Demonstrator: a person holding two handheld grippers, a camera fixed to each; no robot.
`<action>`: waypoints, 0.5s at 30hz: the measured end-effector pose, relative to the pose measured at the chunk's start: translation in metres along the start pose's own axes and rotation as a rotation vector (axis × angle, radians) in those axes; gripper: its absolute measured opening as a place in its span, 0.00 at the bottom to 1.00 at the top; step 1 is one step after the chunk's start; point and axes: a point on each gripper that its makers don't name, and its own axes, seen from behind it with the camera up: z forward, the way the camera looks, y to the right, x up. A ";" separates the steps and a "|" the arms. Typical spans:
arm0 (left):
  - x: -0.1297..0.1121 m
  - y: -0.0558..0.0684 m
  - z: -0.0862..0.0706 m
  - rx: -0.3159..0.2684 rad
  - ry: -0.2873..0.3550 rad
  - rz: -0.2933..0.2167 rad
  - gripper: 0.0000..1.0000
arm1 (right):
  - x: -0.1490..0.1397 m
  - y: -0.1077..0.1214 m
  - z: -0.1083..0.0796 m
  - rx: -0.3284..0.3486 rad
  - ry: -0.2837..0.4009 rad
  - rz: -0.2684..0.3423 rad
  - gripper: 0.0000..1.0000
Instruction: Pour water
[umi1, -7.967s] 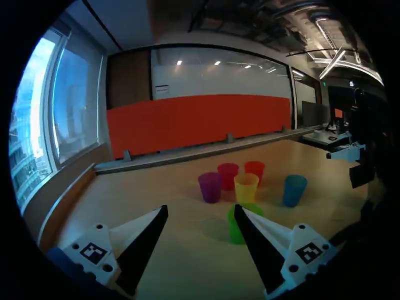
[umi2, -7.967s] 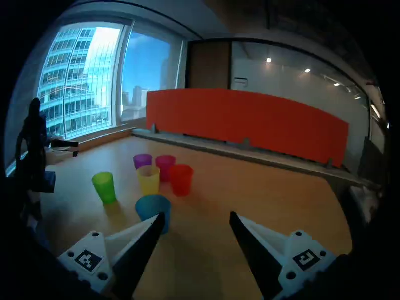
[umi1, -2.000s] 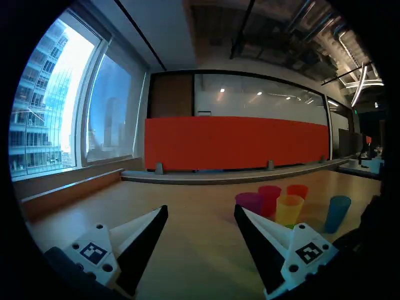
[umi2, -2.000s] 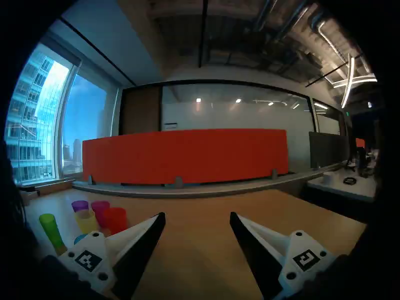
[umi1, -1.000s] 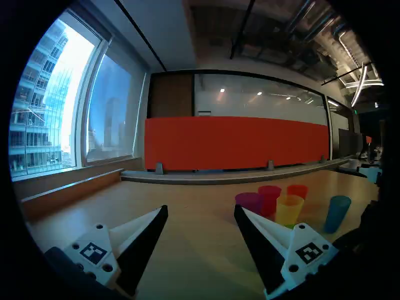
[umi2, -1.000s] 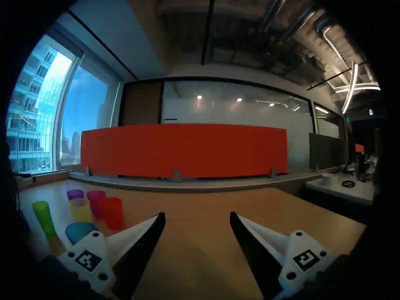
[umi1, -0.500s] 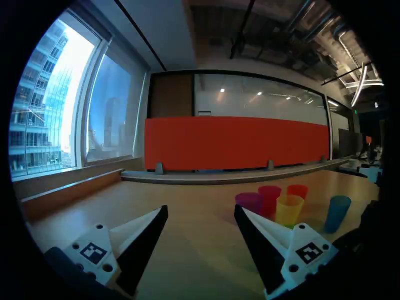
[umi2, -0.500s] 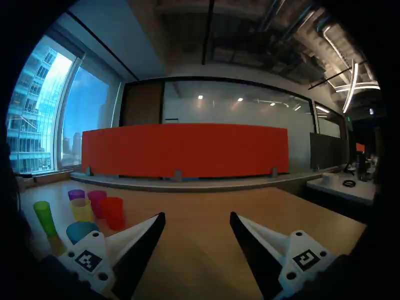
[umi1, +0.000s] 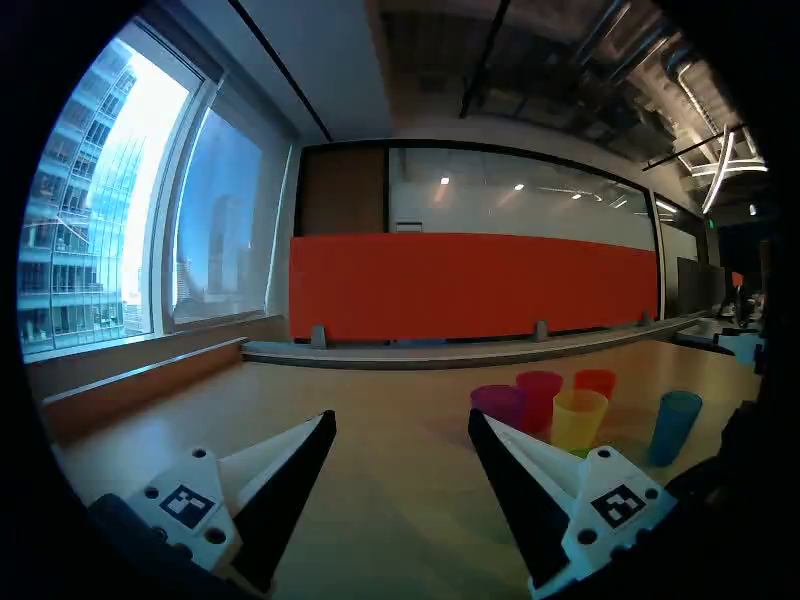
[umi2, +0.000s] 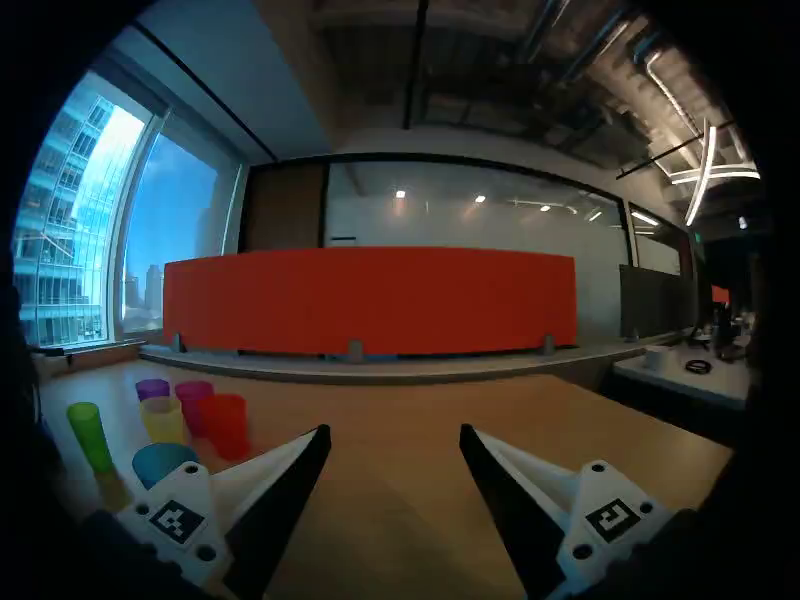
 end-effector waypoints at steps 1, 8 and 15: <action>0.000 0.000 0.000 0.000 0.000 0.000 0.99 | 0.000 0.000 0.000 0.000 0.000 0.000 1.00; -0.001 0.000 0.000 0.000 0.000 0.000 0.99 | -0.001 0.000 0.000 0.000 0.000 0.001 1.00; -0.001 0.000 0.000 0.000 0.000 0.000 0.99 | 0.000 0.000 0.000 0.000 0.000 0.001 1.00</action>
